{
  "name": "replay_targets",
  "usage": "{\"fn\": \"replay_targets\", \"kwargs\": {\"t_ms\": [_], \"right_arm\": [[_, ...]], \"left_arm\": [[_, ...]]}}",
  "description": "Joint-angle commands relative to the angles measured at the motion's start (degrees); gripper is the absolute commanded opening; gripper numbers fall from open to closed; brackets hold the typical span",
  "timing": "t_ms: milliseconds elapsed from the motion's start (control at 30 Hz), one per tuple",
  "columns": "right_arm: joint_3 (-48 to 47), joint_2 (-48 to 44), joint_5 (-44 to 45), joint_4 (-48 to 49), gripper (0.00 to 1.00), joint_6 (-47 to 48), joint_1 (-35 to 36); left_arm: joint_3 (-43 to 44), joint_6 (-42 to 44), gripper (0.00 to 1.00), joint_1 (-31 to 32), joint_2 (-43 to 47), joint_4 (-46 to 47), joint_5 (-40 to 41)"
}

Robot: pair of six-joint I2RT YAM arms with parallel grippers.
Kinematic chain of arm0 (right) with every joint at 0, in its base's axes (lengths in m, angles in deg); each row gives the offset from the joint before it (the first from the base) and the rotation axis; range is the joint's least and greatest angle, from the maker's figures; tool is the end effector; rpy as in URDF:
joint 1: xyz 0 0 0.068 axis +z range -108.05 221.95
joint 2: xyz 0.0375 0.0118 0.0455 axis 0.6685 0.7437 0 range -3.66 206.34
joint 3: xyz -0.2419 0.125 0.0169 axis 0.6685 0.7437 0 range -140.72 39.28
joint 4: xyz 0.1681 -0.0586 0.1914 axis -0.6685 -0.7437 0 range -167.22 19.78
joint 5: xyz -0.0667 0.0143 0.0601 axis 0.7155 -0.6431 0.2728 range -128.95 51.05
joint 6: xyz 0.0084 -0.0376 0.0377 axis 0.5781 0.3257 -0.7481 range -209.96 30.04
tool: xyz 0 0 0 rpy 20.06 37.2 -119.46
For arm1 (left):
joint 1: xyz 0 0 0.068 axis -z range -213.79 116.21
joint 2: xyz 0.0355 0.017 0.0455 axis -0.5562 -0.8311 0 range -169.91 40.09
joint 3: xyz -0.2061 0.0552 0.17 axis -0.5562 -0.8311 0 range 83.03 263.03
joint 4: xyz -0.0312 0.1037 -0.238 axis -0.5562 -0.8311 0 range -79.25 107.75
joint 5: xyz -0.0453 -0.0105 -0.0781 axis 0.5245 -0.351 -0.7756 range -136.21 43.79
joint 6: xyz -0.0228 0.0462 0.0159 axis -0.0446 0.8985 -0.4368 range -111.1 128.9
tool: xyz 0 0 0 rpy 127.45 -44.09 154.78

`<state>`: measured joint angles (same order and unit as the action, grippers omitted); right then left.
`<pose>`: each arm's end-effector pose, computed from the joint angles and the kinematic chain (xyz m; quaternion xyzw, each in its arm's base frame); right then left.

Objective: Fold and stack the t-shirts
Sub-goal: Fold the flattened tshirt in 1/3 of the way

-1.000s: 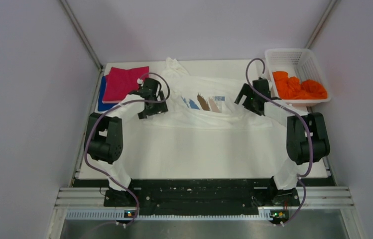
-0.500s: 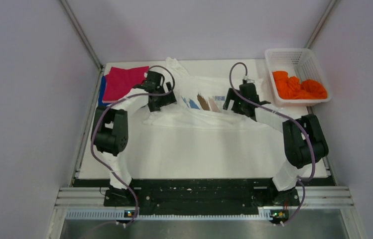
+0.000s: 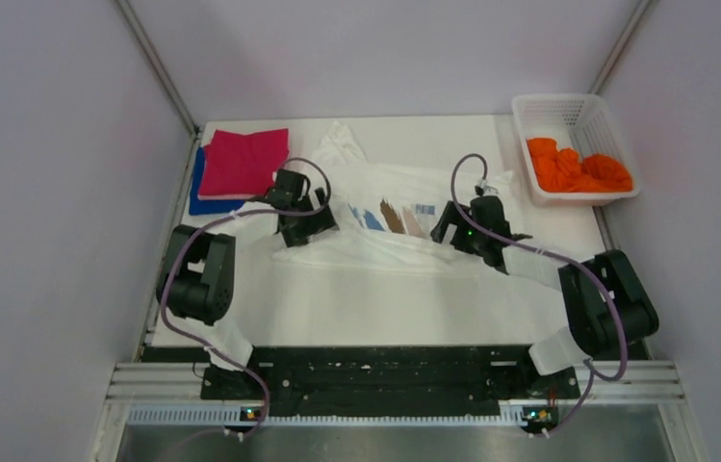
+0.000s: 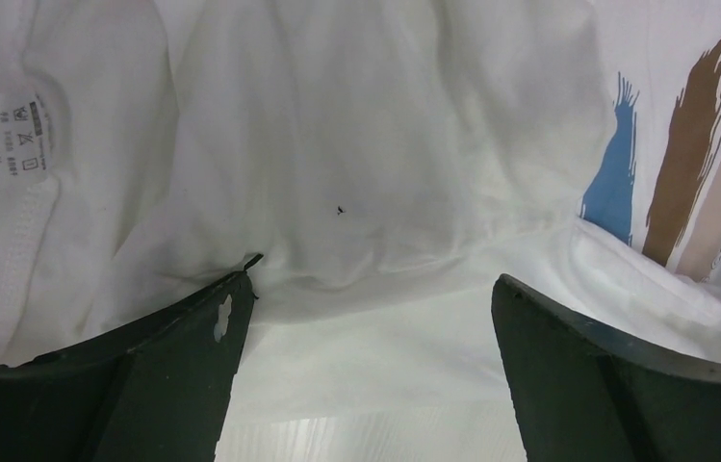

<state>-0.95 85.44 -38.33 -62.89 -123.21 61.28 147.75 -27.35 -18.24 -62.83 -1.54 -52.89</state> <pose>0.2872 0.1003 0.1598 0.1128 0.9049 0.1774 0.3702 0.3529 -0.1024 0.1743 -0.1562 0.9457 -0.1724 0.2270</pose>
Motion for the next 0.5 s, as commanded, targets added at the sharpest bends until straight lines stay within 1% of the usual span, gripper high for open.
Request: {"fn": "replay_targets", "kwargs": {"t_ms": [0, 100, 167, 233, 267, 367, 467], "right_arm": [[9.65, -9.03, -2.4, -6.95, 0.99, -5.77, 2.77], [14.9, -17.04, -2.96, -10.97, 0.99, -7.97, 5.78], [17.52, -23.39, -1.83, -15.02, 0.99, -9.94, 7.93], [19.38, -29.98, -0.82, -20.75, 0.99, -12.69, 9.06], [20.32, -33.06, -0.8, -22.0, 0.99, -13.43, 9.22], [22.51, -41.74, -0.8, -26.96, 0.99, -16.17, 9.57], [23.72, -48.7, -1.39, -28.77, 0.99, -17.33, 9.94]], "left_arm": [[-15.39, -2.56, 0.99, 1.07, 10.36, -2.43, -1.21], [-24.62, -5.65, 0.99, 2.12, 19.87, -2.33, -0.73], [-29.84, -8.08, 0.99, 3.17, 26.3, -3.44, 0.01], [-34.25, -11.16, 0.99, 4.3, 34.23, -5.17, 1.65], [-36.16, -12.3, 0.99, 4.73, 37.45, -5.94, 2.38], [-40.05, -14.23, 0.99, 5.5, 46.21, -7.95, 3.74], [-40.78, -14.4, 0.99, 5.66, 51.15, -9.76, 5.11]]}}
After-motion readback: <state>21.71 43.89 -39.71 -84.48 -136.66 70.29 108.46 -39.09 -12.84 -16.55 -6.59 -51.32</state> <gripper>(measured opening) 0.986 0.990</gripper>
